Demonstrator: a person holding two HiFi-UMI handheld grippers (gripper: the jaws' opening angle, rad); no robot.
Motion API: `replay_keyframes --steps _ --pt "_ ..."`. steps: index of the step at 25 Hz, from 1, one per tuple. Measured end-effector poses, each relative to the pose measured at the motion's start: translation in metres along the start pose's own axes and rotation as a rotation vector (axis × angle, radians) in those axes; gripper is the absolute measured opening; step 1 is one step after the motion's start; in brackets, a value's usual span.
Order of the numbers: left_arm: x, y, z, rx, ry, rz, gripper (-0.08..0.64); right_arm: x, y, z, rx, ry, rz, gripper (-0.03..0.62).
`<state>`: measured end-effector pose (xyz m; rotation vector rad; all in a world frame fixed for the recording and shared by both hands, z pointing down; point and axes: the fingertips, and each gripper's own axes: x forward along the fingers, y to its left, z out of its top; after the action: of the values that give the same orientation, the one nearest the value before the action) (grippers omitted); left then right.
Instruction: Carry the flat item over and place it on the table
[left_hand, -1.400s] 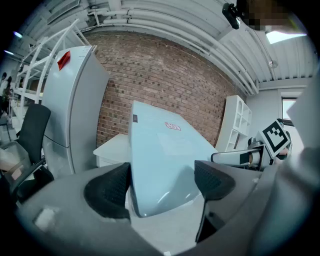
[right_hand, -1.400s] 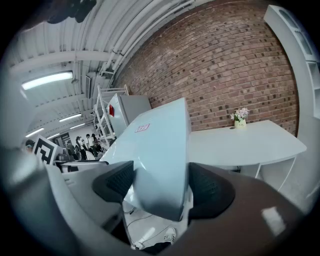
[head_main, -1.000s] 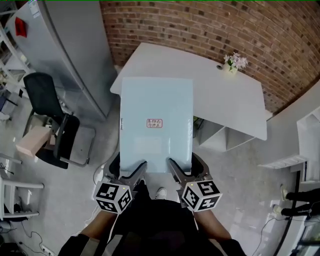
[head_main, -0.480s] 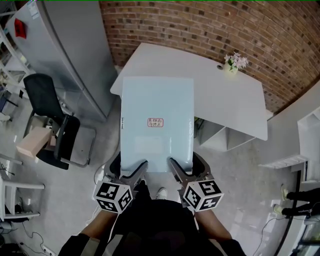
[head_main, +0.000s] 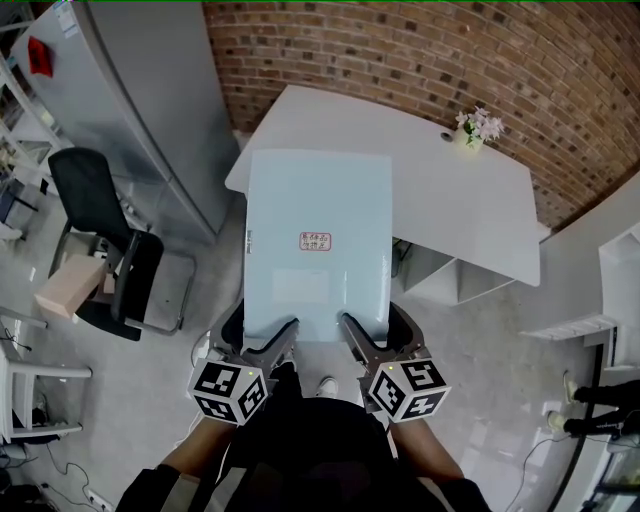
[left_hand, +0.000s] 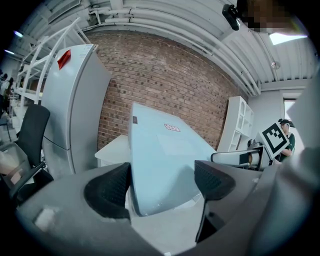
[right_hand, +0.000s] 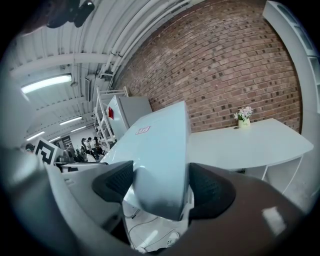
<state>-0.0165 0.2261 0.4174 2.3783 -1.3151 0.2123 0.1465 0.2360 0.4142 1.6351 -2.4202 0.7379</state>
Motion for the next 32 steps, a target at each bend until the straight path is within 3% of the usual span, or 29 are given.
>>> replay_keyframes --steps 32 --pt "0.079 0.119 0.083 0.013 -0.038 -0.082 0.420 0.136 0.022 0.075 -0.021 -0.055 -0.068 0.354"
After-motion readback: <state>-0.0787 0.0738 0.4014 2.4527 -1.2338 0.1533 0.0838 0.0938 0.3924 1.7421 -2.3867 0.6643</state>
